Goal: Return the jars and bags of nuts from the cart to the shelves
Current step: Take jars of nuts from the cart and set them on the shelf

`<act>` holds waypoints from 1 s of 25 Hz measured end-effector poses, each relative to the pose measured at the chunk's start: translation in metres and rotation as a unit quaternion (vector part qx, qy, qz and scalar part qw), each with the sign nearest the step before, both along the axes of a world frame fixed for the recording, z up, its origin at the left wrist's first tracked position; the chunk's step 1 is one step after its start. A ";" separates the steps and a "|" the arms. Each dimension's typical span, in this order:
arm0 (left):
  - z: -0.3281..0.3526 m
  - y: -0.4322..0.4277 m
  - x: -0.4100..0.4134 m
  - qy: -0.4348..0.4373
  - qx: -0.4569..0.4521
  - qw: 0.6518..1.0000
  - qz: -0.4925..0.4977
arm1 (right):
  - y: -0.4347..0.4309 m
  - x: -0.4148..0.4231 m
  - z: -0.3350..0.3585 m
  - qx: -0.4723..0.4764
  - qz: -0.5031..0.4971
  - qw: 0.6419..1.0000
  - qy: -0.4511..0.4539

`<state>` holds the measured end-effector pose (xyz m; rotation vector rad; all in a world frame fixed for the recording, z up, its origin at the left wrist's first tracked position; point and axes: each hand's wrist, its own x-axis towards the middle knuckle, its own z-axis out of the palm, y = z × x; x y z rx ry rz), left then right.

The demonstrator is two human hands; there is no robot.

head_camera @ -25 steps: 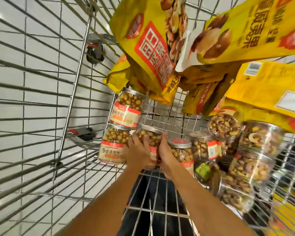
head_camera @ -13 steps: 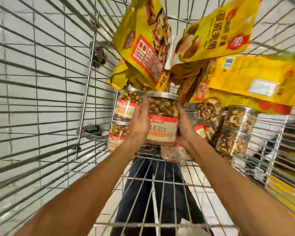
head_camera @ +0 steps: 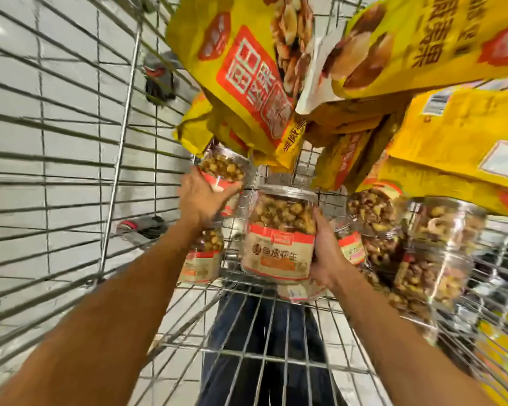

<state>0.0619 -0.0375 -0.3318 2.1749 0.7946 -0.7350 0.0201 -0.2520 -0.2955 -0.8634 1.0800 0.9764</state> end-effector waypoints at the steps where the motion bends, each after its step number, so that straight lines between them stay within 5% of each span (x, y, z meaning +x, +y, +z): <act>1: -0.009 -0.002 0.001 0.001 0.037 0.999 -0.012 | -0.003 -0.002 -0.004 -0.005 -0.010 1.000 0.012; 4: -0.020 -0.007 0.000 -0.029 0.133 0.989 -0.054 | -0.012 -0.003 -0.015 -0.017 -0.035 0.999 0.028; 9: -0.015 -0.022 -0.011 -0.045 0.110 0.993 -0.029 | -0.015 -0.004 -0.010 -0.020 -0.056 0.998 0.011; 13: 0.005 -0.011 -0.006 0.020 -0.136 0.980 0.145 | -0.017 -0.004 0.018 -0.008 -0.014 1.000 0.024; 18: 0.100 0.005 0.001 0.111 -0.322 0.931 0.133 | -0.027 0.017 0.114 -0.045 0.044 0.997 -0.037; 25: 0.288 -0.017 0.017 0.111 -0.508 0.850 0.080 | -0.053 -0.004 0.309 -0.094 -0.163 0.951 -0.247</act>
